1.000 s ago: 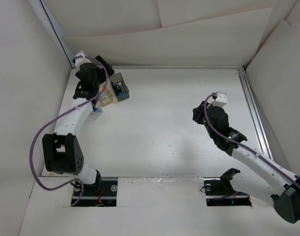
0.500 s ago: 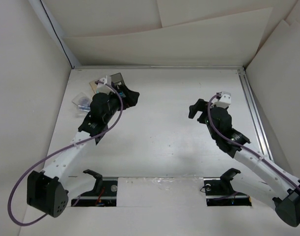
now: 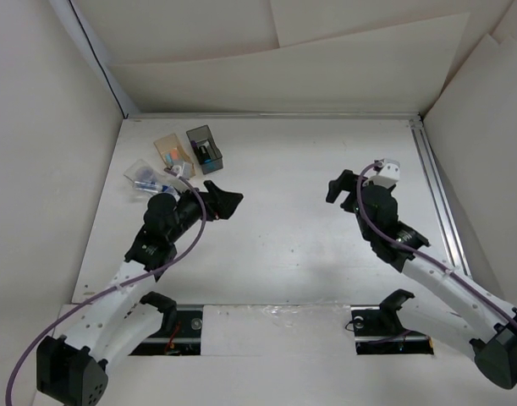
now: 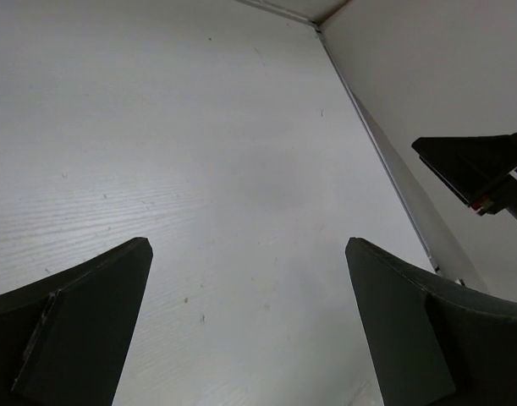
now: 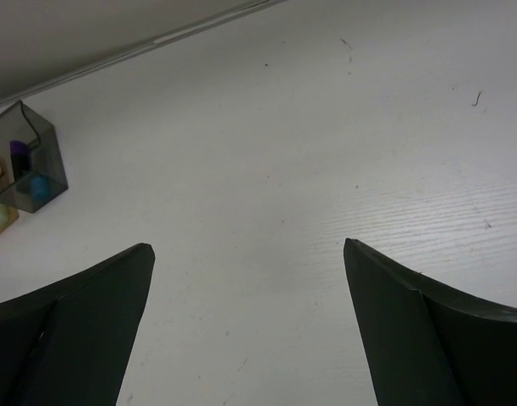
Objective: Sort the stationery into containers
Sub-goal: Reset both arms
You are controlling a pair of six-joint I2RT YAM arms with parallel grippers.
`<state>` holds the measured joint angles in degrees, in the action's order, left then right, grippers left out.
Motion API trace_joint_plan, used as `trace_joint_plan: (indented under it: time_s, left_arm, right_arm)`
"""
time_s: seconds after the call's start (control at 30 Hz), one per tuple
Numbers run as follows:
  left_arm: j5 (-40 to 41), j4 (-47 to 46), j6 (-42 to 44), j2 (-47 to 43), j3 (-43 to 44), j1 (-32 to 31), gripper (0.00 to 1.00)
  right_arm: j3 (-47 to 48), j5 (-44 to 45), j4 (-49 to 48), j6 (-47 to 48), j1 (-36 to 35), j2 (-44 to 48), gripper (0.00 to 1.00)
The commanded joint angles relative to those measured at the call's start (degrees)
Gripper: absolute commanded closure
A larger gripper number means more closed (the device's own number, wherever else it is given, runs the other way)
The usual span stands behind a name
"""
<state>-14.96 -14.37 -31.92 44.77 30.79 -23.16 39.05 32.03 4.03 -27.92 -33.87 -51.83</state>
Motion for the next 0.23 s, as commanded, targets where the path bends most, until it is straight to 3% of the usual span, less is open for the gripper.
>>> trace_joint_plan:
  time_s: [0.0,0.2]
  left_arm:
    - [-4.29,-2.94,0.98,-2.23,-1.51,0.04,0.00]
    - [-5.09,-1.89,1.51,-2.76,-2.05,0.04,0.00]
  right_arm:
    - [-1.42,1.98,-3.85,-0.38,-0.94,0.07,0.00]
    - [-3.18,3.21,-4.47,-0.38,-1.46,0.68,0.00]
